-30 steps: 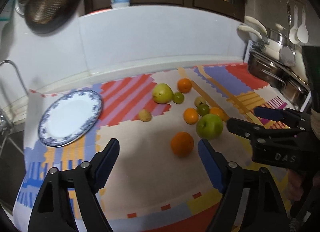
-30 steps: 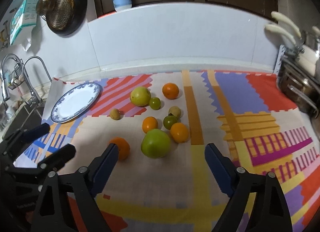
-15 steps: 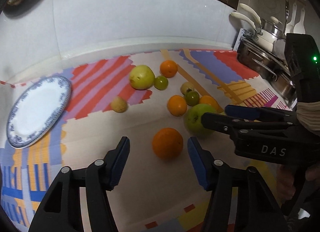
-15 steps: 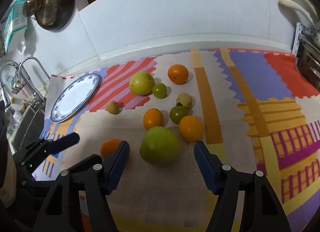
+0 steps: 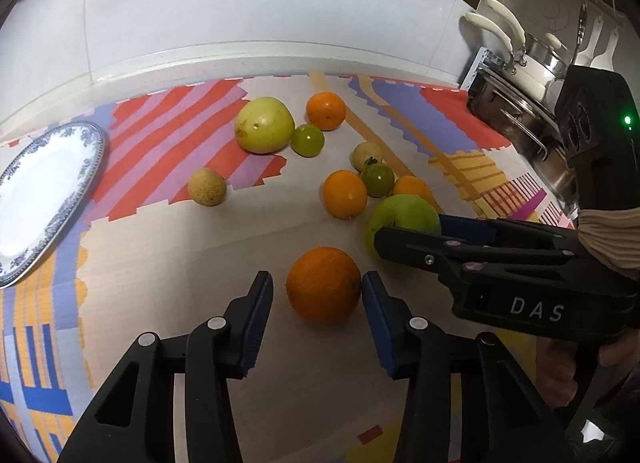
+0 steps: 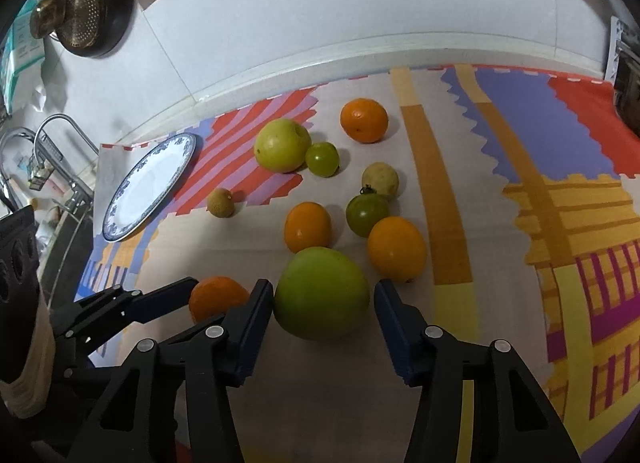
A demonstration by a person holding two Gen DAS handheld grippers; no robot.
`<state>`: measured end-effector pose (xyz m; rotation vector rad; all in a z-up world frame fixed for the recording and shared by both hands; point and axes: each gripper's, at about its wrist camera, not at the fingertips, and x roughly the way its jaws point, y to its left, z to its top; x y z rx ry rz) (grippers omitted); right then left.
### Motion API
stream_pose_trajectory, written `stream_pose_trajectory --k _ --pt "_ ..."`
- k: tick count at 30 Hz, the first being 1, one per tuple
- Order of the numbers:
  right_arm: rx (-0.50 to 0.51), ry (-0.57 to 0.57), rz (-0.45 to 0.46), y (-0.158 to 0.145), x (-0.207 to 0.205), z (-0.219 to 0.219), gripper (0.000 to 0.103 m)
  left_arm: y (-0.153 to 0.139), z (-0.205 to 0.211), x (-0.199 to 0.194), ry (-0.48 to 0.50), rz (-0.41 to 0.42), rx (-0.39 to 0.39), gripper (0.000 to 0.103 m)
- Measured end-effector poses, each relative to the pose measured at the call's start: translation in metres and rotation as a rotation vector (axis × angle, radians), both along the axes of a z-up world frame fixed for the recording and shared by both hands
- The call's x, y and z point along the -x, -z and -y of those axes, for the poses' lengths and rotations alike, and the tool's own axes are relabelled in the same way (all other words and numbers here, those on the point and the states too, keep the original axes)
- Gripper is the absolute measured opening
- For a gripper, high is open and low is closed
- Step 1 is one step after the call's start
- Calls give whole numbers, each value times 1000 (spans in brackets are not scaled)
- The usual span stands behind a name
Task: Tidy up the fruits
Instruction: 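Grasp the orange with the left gripper while the right gripper grasps the large green fruit, then carry the orange and green fruit with both grippers over the plate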
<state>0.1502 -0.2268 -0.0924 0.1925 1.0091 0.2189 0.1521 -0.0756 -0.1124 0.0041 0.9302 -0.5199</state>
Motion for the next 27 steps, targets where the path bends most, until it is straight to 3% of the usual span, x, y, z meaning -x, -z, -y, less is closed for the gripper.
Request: stream_pose_trajectory --k 4,18,27 --pt "-9 -7 -10 4 -3 1 53 0 1 -2 13 -7 23 38" --pt "12 -34 0 5 2 -7 50 -15 -19 6 -78 40 -15 38" --pt "36 -48 42 -13 15 -17 50 -36 -32 23 -127 104 -2 38"
